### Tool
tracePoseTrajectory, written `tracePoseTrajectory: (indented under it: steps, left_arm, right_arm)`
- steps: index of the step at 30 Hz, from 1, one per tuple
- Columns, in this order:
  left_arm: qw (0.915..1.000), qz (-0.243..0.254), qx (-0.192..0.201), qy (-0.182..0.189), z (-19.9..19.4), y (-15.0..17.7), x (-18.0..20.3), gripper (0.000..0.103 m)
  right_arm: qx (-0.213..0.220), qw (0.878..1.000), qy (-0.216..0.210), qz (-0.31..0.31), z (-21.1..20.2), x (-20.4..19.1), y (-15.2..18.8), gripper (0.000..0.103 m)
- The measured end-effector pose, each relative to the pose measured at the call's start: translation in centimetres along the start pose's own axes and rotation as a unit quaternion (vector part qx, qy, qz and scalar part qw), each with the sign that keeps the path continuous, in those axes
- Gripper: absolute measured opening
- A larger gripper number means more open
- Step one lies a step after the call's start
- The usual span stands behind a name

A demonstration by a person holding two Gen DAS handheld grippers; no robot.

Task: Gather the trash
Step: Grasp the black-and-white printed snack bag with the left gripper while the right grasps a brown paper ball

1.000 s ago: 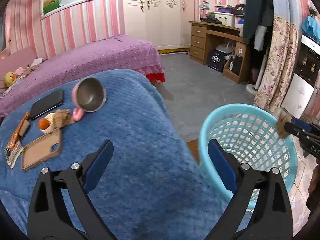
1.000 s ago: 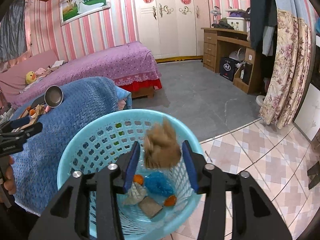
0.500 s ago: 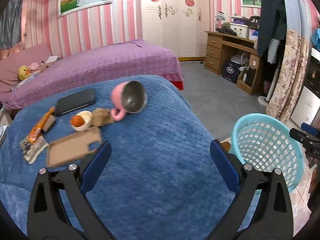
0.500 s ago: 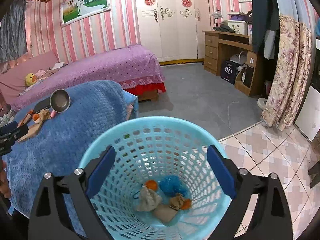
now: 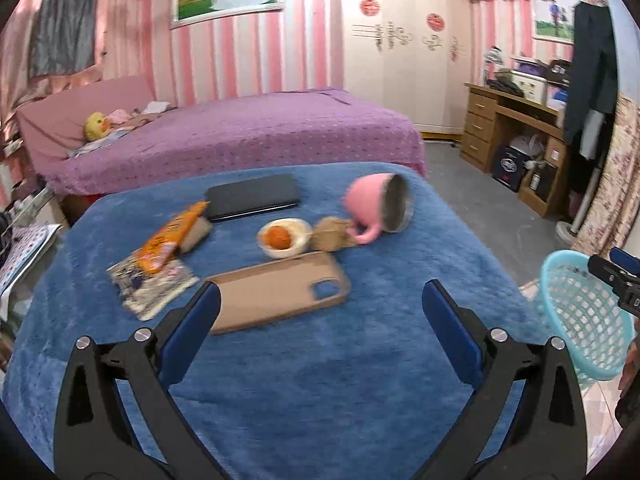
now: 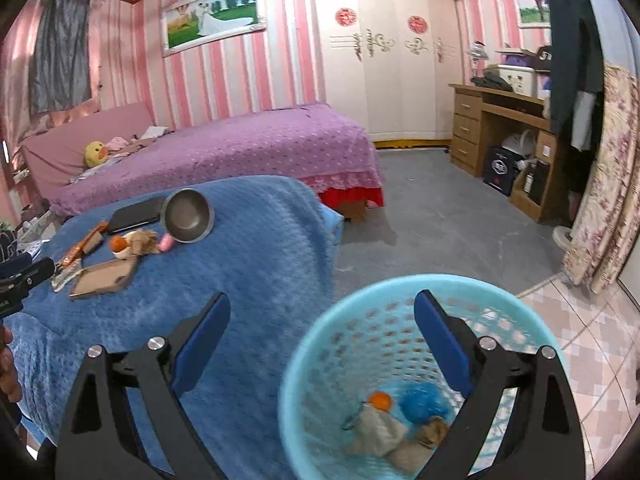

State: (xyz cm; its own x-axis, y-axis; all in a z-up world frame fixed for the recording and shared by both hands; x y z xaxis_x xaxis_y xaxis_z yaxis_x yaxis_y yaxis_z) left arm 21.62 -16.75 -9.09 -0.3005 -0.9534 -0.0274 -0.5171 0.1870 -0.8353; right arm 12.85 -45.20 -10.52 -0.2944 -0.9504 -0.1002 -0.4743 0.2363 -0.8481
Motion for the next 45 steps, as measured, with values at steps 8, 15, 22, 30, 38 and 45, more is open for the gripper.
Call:
tracePoseTrajectory:
  steps: [8,15,22,30,38,45]
  left_arm:
    - [0.9978,-0.043,-0.006,-0.050,0.6,1.3,-8.7,0.097]
    - [0.9928,-0.068,-0.026,-0.095,2.1,3.0,-15.4,0.097]
    - [0.9859,-0.101,-0.048,-0.124,4.7,4.1,-20.9,0.097]
    - [0.9750,-0.151,-0.127,-0.102,10.9,5.4,-23.0,0.097]
    - [0.9776,-0.131,-0.148,-0.074,13.3,5.2,-21.3,0.058]
    - [0.9784,-0.139,-0.131,-0.079,11.6,5.0,-22.5,0.014]
  right_arm:
    - [-0.008,0.999,-0.030,-0.026,2.2,-5.9,0.2,0.091]
    - [-0.014,0.997,-0.054,-0.047,4.4,-11.2,0.9,0.091]
    - [-0.025,0.995,-0.072,-0.061,6.8,-14.8,1.3,0.091]
    - [-0.038,0.993,-0.077,-0.075,9.3,-16.8,1.1,0.091]
    - [-0.060,0.992,-0.085,-0.067,11.3,-17.5,0.8,0.091]
    - [-0.063,0.987,-0.106,-0.102,12.4,-20.8,0.1,0.091]
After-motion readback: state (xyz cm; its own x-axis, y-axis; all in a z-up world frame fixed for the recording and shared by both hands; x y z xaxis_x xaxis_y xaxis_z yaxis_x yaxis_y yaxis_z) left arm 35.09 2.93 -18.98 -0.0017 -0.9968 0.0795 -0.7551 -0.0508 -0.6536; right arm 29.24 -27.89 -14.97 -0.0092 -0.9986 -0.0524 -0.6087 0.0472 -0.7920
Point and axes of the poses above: each gripper's, at about its wrist camera, not at the fingertips, and z roughly the way its jaws point, x to its right, y to its underside, the point moved 10 cm from there along z, roughly the way its jaws point
